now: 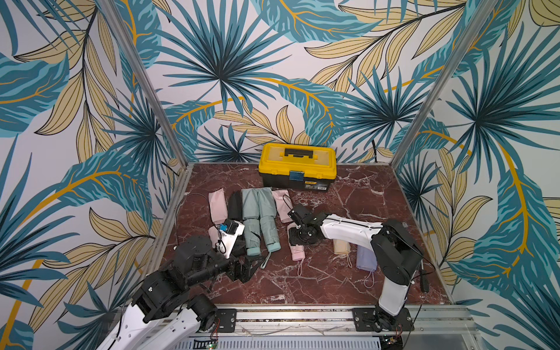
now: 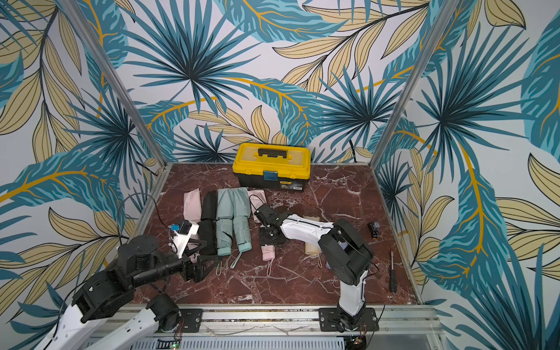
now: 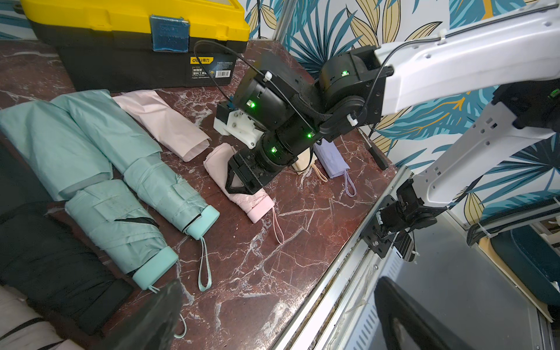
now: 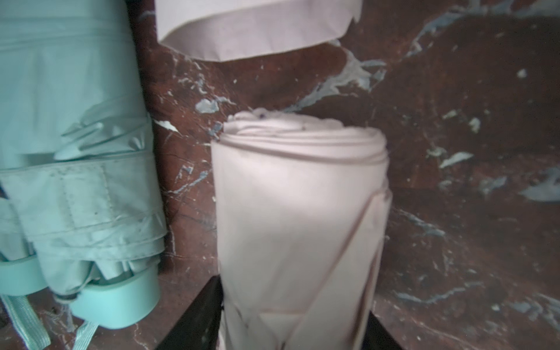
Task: Take umbrellas out of sleeves
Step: Move the umbrella to the center of the board.
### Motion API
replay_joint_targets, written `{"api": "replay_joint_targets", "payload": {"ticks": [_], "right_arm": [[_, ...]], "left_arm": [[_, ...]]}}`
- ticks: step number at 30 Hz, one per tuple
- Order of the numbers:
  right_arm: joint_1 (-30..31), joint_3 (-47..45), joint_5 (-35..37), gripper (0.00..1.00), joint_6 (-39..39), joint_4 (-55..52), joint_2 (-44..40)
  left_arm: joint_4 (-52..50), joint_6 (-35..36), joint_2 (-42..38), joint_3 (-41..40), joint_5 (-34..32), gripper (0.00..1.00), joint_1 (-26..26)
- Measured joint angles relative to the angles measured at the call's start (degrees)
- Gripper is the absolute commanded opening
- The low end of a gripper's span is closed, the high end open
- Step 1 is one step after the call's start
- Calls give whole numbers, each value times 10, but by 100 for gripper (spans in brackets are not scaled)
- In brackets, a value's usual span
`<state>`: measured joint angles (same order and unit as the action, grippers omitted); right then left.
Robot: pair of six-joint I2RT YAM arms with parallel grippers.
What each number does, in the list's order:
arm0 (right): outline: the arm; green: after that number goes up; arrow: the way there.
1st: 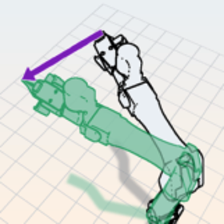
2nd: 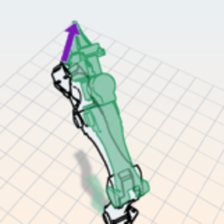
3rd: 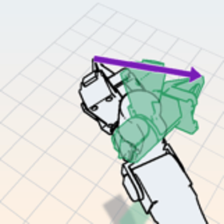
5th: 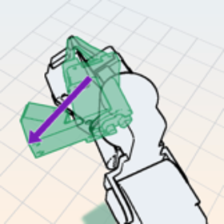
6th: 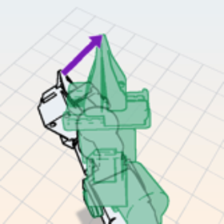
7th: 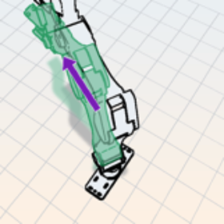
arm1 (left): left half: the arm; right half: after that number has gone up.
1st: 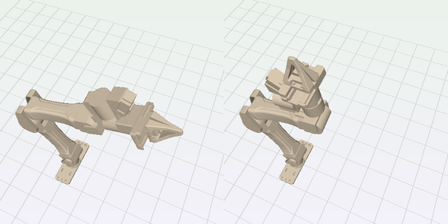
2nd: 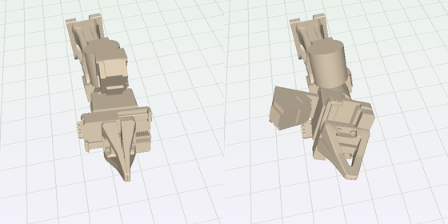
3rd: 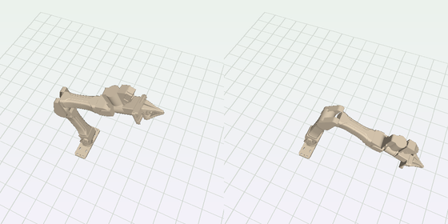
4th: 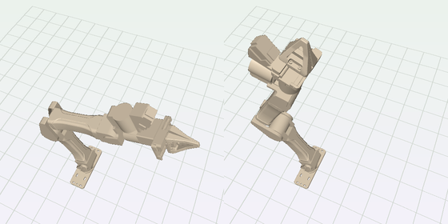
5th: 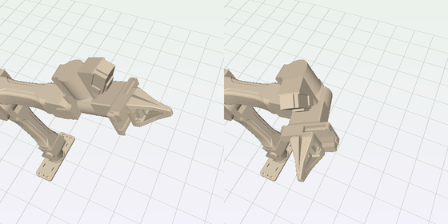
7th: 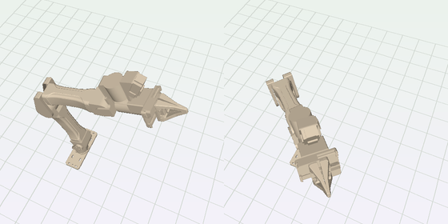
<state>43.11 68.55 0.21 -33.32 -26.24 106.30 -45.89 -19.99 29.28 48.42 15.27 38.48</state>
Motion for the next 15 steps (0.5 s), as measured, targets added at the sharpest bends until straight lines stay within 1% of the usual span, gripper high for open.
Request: {"api": "replay_joint_targets", "payload": {"ticks": [11,15], "right_arm": [[-10,0,-55,54,23,67,12],[-18,0,-62,49,19,76,17]], "left_arm": [[0,0,0,0,0,100,0],[0,0,0,0,-1,100,0]]}}
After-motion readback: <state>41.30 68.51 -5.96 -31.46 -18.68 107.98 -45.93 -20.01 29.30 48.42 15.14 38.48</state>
